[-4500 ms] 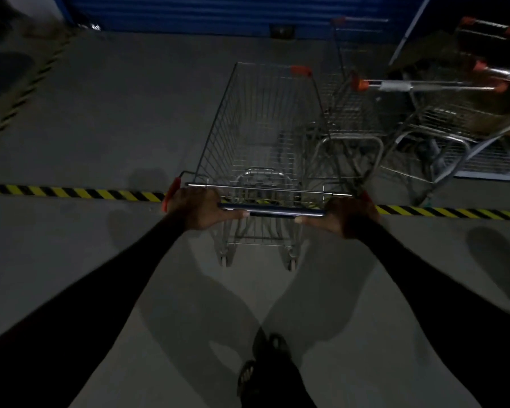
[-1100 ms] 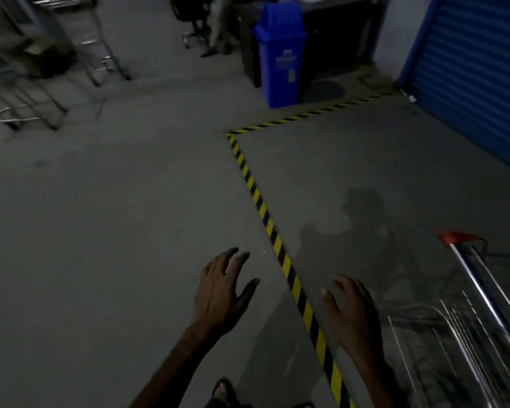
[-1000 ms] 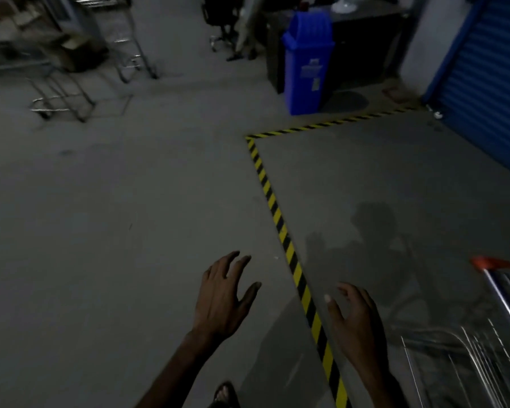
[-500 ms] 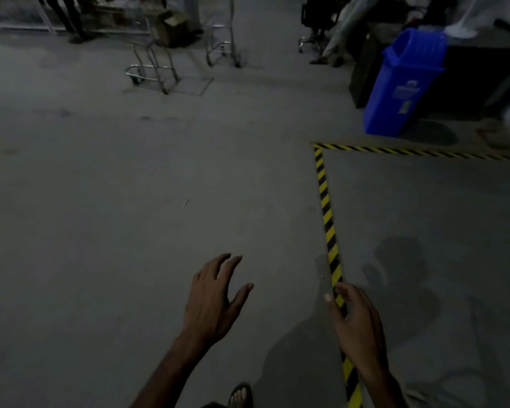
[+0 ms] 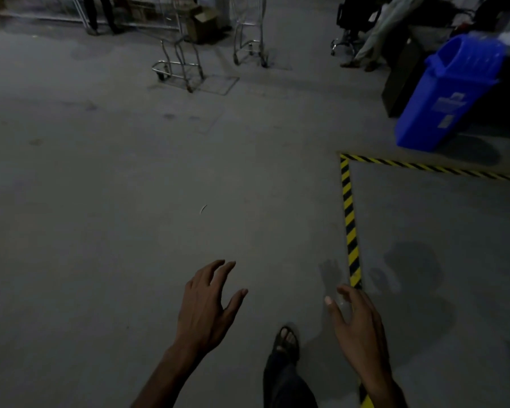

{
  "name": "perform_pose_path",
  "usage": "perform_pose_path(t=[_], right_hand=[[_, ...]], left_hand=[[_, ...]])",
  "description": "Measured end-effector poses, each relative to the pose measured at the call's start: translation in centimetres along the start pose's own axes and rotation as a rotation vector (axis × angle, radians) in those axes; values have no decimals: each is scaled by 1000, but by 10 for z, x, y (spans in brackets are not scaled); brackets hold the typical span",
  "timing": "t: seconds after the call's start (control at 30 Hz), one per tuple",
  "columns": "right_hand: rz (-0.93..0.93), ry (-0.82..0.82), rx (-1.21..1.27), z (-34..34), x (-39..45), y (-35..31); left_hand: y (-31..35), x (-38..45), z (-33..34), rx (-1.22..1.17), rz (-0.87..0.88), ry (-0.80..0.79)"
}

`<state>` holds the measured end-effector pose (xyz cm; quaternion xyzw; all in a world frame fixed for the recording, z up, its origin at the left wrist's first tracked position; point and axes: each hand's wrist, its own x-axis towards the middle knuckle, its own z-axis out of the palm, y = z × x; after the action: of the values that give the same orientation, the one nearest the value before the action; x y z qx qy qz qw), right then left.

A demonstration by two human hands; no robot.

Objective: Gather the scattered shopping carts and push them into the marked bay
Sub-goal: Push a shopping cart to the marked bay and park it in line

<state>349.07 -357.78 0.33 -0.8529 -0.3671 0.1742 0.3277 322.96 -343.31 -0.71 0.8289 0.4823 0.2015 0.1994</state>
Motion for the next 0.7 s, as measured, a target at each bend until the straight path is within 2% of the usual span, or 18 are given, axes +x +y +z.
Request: perform_pose_path(t=[0.43,0.7], right_hand=[[-93,-63,94,31,233,-50],[-178,-131,40,44,350,-84]], left_hand=[[12,190,20,59,-80,64],[5,276,29,48,-180,115]])
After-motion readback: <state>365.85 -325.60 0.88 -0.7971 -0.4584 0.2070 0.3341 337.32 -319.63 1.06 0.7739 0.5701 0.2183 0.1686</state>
